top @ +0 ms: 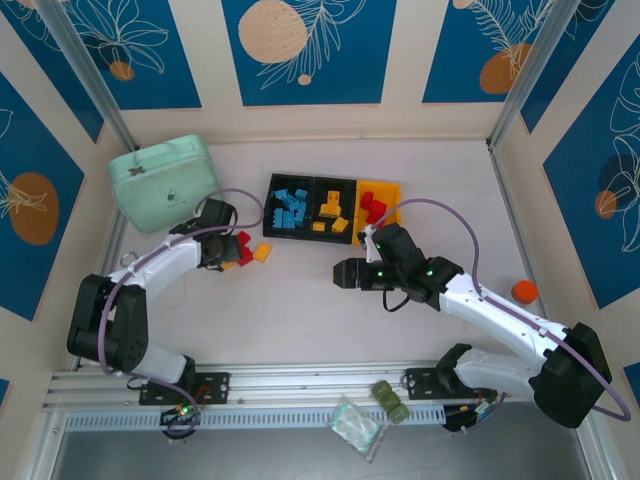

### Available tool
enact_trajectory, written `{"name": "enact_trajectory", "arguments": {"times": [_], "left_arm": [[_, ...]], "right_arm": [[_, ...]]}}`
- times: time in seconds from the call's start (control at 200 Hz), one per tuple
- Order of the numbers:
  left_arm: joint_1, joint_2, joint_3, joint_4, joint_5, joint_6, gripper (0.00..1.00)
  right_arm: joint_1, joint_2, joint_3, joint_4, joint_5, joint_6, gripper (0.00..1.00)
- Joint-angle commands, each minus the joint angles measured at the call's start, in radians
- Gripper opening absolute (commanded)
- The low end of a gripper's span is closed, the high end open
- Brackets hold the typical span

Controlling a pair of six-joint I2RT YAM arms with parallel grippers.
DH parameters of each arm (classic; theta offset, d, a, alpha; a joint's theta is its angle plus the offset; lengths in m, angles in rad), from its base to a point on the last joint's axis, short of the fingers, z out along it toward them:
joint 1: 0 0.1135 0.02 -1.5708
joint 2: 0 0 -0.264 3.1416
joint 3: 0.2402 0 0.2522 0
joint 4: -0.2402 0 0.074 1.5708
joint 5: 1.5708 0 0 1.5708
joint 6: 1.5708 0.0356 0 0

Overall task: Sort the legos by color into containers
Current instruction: Pick up the lego from the middle-left of the table.

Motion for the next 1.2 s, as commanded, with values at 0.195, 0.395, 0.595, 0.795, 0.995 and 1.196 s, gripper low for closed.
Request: {"name": "enact_trajectory", "arguments": {"times": [0.195, 0.395, 0.595, 0.795, 0.995, 1.196], "left_arm": [[0.012, 0.041, -0.036, 0.015, 0.002, -0.018, 0.64], [0.012, 0.081, -0.036, 0.020, -0.013, -0.021, 0.63], [0.013, 0.045, -0.044, -0.037, -0.070, -0.035, 0.59], [0.014, 0.001, -0.051, -0.051, -0.074, -0.035, 0.57], [0.014, -0.016, -0.032, -0.040, -0.028, -0.022, 0.61], [0.013, -0.023, -0.025, -0.011, 0.006, -0.007, 0.65]], "right_arm": [[0.005, -0.015, 0.022, -0.006, -0.005, -0.014, 0.62], [0.003, -0.034, 0.008, -0.011, 0.003, -0.009, 0.61], [0.001, -0.042, 0.002, -0.009, 0.005, -0.005, 0.61], [-0.001, -0.024, 0.001, 0.009, -0.008, -0.003, 0.62], [0.002, -0.017, 0.000, 0.016, -0.009, 0.001, 0.61], [0.003, -0.013, -0.005, 0.021, -0.009, 0.005, 0.62]]}}
